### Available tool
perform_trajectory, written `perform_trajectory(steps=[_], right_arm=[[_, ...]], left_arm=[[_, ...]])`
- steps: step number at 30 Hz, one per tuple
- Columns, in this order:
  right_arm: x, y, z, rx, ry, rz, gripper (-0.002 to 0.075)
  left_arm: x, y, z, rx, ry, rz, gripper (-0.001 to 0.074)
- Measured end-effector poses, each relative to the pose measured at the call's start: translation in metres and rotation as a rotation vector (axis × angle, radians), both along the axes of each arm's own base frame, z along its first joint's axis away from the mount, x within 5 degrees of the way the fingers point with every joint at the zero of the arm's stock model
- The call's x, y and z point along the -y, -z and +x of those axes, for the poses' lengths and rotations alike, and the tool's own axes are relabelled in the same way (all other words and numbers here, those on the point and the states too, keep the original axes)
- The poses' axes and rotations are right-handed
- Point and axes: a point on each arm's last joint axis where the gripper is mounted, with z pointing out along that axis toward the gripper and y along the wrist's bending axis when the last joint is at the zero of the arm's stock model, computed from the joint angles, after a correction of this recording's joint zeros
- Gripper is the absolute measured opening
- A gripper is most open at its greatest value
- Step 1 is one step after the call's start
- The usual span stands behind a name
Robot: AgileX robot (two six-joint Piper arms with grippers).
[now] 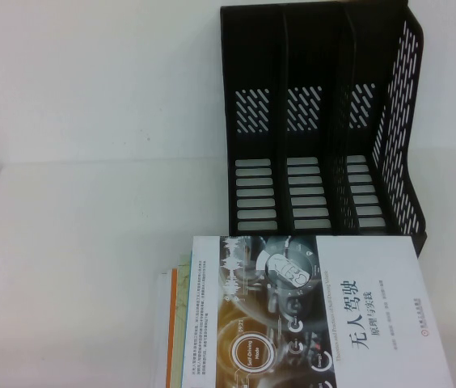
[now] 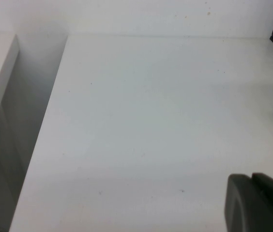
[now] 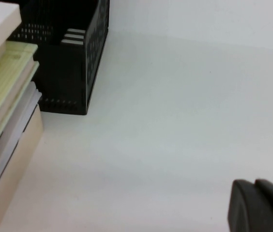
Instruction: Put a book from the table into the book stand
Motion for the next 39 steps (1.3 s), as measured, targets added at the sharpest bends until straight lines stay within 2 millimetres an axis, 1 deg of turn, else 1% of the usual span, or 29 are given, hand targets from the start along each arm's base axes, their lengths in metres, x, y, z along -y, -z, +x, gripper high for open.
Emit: perform_trajectory(steps=[8, 13, 16, 20, 25, 30, 36, 38, 39], right_arm=[[0.000, 0.000, 0.000, 0.005, 0.000, -0.001, -0.0005], [-0.002, -0.003, 0.002, 0.062, -0.007, 0.063, -0.0005], [-0.003, -0.013, 0.004, 0.167, -0.010, 0.088, -0.0005], [-0.002, -0.030, 0.005, 0.354, -0.012, 0.100, -0.0005], [-0.002, -0.052, 0.002, 0.598, -0.013, 0.129, -0.0005], [-0.001, -0.061, -0.001, 0.709, -0.016, 0.166, -0.0005], [0.000, -0.066, -0.003, 0.769, -0.017, 0.218, -0.0005], [0.000, -0.067, -0.003, 0.774, -0.013, 0.239, -0.0005], [0.000, -0.066, -0.003, 0.769, -0.011, 0.243, -0.0005]], left_arm=[[0.000, 0.000, 0.000, 0.001, 0.000, 0.004, -0.0004], [0.001, -0.001, 0.001, 0.033, 0.004, -0.010, -0.0004], [0.002, -0.008, 0.003, 0.122, 0.013, -0.025, -0.0004], [0.004, -0.029, 0.004, 0.346, 0.033, -0.052, -0.0004], [0.005, -0.054, -0.002, 0.634, 0.059, -0.087, -0.0004], [0.005, -0.071, -0.010, 0.831, 0.077, -0.111, -0.0004], [0.004, -0.082, -0.019, 0.987, 0.084, -0.149, -0.0004], [0.002, -0.081, -0.018, 0.960, 0.070, -0.226, -0.0004], [0.000, -0.079, -0.015, 0.902, 0.055, -0.275, -0.0004]])
